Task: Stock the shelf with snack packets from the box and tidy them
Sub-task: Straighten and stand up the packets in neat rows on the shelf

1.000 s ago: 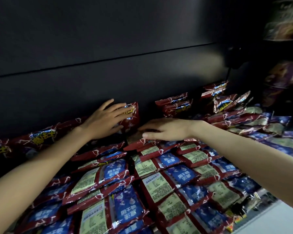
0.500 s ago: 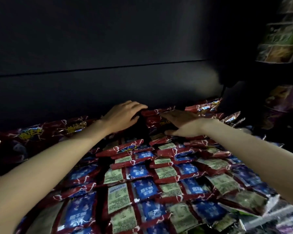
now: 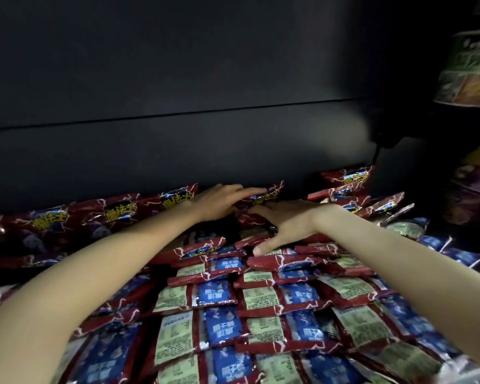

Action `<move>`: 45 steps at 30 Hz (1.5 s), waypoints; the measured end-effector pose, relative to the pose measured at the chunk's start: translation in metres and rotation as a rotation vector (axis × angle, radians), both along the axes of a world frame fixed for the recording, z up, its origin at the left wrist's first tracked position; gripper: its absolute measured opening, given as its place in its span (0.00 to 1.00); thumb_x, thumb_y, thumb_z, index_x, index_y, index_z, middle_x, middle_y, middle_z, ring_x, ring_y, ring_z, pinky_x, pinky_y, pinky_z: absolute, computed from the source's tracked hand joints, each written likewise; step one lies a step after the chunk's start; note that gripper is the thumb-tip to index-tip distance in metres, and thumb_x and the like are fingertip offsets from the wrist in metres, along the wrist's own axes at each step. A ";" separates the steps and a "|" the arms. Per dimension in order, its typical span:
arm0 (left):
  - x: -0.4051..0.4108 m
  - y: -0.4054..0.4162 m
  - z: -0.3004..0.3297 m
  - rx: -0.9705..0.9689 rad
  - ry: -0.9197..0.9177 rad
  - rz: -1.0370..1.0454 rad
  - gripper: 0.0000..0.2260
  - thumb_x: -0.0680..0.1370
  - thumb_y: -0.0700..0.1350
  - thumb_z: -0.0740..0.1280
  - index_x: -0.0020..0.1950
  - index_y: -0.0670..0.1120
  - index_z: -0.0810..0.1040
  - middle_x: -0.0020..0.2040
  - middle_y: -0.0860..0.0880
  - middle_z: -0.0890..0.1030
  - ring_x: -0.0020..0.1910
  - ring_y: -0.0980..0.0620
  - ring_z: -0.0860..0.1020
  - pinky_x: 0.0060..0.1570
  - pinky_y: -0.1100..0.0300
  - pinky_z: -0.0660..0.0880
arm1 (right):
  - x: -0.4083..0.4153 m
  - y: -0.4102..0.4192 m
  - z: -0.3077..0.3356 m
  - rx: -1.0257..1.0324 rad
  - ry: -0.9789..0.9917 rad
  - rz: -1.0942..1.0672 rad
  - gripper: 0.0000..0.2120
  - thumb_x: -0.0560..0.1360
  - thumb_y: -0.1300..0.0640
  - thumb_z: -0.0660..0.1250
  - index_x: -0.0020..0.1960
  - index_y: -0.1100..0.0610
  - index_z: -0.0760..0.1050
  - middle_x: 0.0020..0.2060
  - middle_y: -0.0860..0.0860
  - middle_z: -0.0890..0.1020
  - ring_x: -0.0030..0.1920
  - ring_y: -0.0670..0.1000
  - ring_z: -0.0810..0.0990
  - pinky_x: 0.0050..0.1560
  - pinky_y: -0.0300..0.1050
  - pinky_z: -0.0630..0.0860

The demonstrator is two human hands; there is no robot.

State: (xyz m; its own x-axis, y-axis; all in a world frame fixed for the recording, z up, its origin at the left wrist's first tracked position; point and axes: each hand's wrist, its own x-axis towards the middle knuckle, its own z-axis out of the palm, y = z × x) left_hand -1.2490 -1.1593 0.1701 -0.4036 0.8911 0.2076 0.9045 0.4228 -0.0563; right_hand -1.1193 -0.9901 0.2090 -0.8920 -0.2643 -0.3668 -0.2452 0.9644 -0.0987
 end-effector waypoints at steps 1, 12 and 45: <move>-0.004 -0.004 0.000 0.007 -0.004 0.001 0.35 0.75 0.35 0.66 0.76 0.57 0.56 0.65 0.46 0.73 0.63 0.47 0.73 0.60 0.54 0.72 | 0.000 0.000 -0.001 0.000 -0.014 0.004 0.47 0.67 0.26 0.60 0.76 0.44 0.43 0.77 0.48 0.52 0.75 0.52 0.56 0.71 0.49 0.58; -0.018 -0.027 0.034 -0.106 0.187 -0.020 0.34 0.76 0.38 0.67 0.76 0.58 0.55 0.59 0.50 0.75 0.53 0.49 0.76 0.52 0.55 0.75 | 0.001 -0.002 0.009 -0.016 -0.062 -0.029 0.37 0.73 0.29 0.54 0.76 0.43 0.50 0.76 0.46 0.54 0.75 0.52 0.55 0.70 0.48 0.56; -0.020 -0.028 0.000 -0.525 0.702 -0.003 0.35 0.77 0.64 0.43 0.74 0.46 0.31 0.74 0.50 0.32 0.71 0.52 0.29 0.70 0.45 0.31 | 0.006 -0.015 -0.011 -0.158 -0.199 -0.067 0.39 0.69 0.27 0.54 0.76 0.39 0.48 0.76 0.46 0.58 0.75 0.51 0.57 0.72 0.48 0.56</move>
State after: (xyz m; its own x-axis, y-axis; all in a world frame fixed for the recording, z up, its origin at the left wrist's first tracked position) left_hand -1.2692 -1.1876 0.1704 -0.3339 0.9421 -0.0301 0.5891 0.1837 -0.7869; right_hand -1.1134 -1.0048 0.1976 -0.8237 -0.2755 -0.4956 -0.1422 0.9465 -0.2897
